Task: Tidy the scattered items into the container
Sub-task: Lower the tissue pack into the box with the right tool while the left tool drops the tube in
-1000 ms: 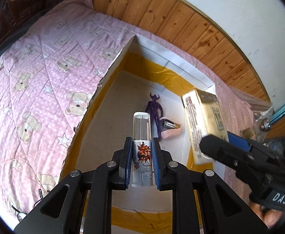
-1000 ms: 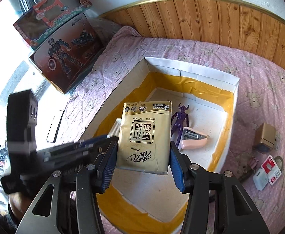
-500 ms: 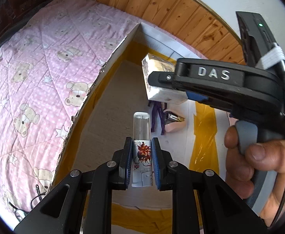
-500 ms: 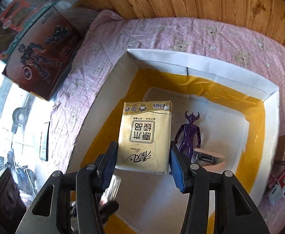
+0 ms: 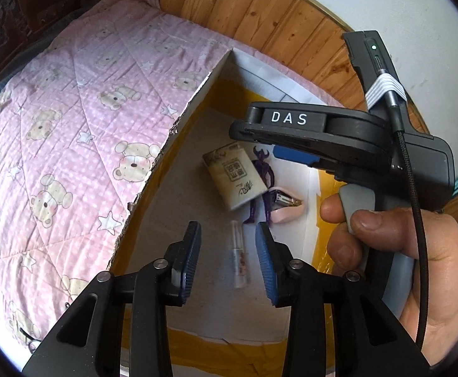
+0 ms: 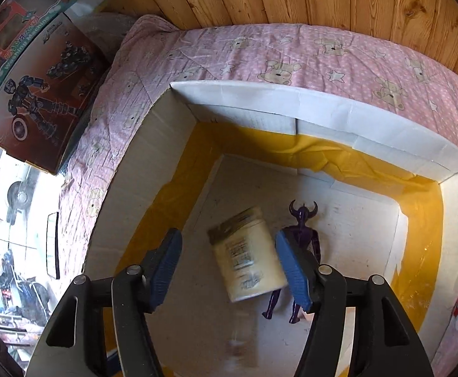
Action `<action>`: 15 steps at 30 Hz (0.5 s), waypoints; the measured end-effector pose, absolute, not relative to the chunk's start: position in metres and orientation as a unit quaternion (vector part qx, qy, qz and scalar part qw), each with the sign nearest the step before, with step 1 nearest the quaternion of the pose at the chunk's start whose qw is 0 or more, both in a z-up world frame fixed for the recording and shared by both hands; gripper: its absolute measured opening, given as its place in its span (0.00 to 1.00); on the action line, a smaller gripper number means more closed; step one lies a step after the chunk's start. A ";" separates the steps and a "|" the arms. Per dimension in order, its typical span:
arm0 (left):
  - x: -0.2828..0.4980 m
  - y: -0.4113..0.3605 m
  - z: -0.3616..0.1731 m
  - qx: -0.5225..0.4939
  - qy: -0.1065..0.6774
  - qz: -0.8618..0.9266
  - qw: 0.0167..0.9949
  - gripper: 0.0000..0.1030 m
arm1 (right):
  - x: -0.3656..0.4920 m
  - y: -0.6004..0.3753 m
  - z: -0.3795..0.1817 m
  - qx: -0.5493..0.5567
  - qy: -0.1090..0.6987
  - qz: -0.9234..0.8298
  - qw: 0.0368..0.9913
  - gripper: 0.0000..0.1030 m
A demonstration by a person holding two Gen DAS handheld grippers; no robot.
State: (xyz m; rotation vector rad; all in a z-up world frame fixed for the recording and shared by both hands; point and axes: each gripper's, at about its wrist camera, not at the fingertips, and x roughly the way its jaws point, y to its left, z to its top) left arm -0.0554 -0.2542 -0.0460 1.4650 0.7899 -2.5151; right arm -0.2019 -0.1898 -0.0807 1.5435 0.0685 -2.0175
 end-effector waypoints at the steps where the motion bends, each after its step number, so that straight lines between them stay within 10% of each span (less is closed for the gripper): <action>1: -0.055 -0.255 -0.046 0.483 0.262 -0.833 0.062 0.37 | -0.200 -0.188 -0.079 0.580 0.024 -0.758 0.297 0.62; 15: -0.048 -0.244 -0.032 0.458 0.252 -0.851 0.040 0.37 | -0.157 -0.160 -0.046 0.560 0.041 -0.755 0.339 0.62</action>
